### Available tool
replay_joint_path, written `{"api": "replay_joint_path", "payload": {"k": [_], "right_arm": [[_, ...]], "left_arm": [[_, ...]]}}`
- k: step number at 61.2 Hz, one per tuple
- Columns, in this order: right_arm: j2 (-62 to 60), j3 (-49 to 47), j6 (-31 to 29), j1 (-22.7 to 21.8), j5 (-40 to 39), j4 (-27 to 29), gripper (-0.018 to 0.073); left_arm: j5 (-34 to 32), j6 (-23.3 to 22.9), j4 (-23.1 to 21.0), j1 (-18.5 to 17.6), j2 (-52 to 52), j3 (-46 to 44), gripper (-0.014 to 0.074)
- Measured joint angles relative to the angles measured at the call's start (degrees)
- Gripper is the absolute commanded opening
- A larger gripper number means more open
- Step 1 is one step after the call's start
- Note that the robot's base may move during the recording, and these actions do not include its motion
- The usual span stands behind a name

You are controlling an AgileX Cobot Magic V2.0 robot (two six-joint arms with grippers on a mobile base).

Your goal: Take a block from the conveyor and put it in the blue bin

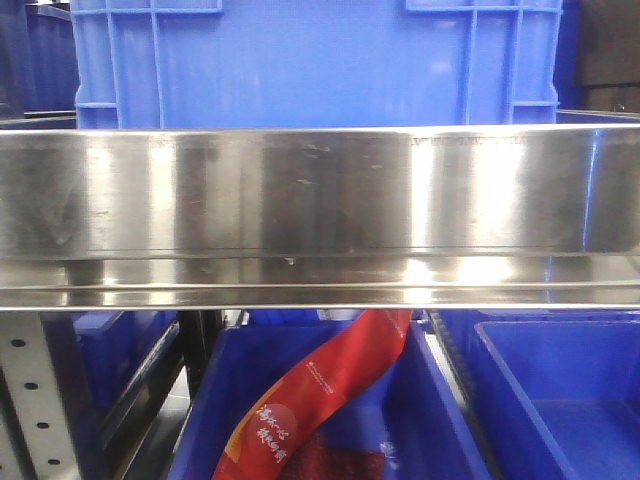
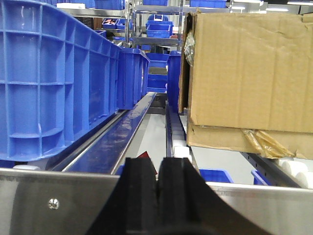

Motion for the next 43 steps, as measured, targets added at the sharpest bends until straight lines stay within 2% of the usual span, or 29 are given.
{"api": "replay_joint_path", "payload": {"k": [24, 31, 38, 43], "right_arm": [[0.0, 0.0, 0.0, 0.0, -0.42, 0.0, -0.0167], [0.0, 0.0, 0.0, 0.0, -0.42, 0.0, -0.0167], [0.0, 0.0, 0.0, -0.09, -0.42, 0.0, -0.0167], [0.0, 0.0, 0.0, -0.09, -0.42, 0.0, -0.0167]], "left_arm": [[-0.25, 0.0, 0.23, 0.0, -0.51, 0.5, -0.0111], [-2.54, 0.0, 4.82, 0.36, -1.69, 2.55, -0.0111], [-3.48, -2.12, 6.42, 3.62, -3.15, 6.38, -0.0111], [-3.48, -4.98, 7.81, 8.35, -4.04, 9.61, -0.0111]]}}
